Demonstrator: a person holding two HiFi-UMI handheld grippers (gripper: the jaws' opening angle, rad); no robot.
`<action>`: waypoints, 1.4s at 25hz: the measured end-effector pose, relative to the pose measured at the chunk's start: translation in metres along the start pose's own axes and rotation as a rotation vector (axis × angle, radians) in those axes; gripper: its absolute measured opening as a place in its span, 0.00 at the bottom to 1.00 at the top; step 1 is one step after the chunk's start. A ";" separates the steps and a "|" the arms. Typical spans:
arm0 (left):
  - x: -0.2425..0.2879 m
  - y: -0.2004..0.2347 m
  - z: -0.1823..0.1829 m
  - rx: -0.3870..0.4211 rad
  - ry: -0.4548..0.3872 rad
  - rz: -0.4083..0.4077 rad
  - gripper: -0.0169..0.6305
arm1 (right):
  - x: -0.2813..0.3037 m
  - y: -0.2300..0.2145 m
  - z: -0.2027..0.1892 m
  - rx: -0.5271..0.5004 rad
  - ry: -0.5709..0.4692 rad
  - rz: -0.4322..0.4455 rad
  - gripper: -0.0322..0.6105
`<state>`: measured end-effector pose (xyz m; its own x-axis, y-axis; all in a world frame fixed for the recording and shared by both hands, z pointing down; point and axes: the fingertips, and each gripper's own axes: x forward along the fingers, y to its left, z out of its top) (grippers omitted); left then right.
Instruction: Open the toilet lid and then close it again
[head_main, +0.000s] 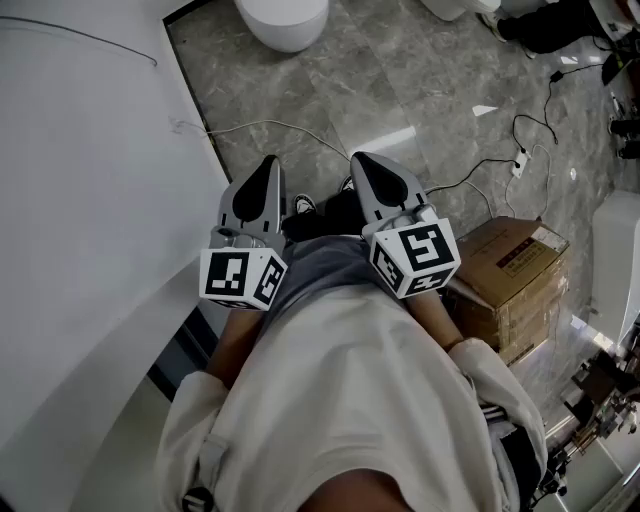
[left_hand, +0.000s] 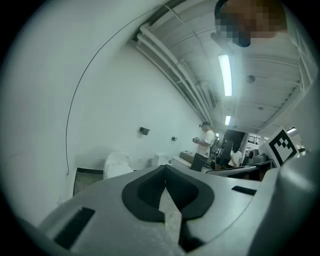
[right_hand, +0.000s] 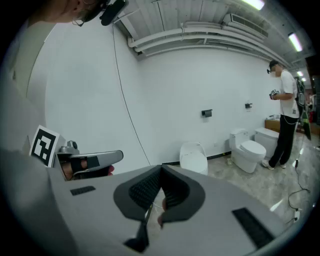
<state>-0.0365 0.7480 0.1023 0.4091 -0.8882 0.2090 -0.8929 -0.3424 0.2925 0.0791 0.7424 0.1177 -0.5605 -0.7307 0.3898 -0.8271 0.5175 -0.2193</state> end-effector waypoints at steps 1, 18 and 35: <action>0.001 -0.002 0.002 0.012 -0.002 0.000 0.04 | -0.001 -0.002 0.000 0.000 0.002 -0.001 0.06; 0.081 -0.005 0.010 0.023 0.031 0.012 0.04 | 0.033 -0.084 0.024 0.061 -0.019 -0.038 0.07; 0.246 -0.012 0.042 0.131 0.077 0.056 0.04 | 0.137 -0.228 0.072 0.076 0.087 0.021 0.06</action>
<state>0.0674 0.5209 0.1111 0.3670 -0.8825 0.2940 -0.9294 -0.3347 0.1554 0.1880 0.4920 0.1567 -0.5747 -0.6769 0.4599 -0.8179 0.4943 -0.2945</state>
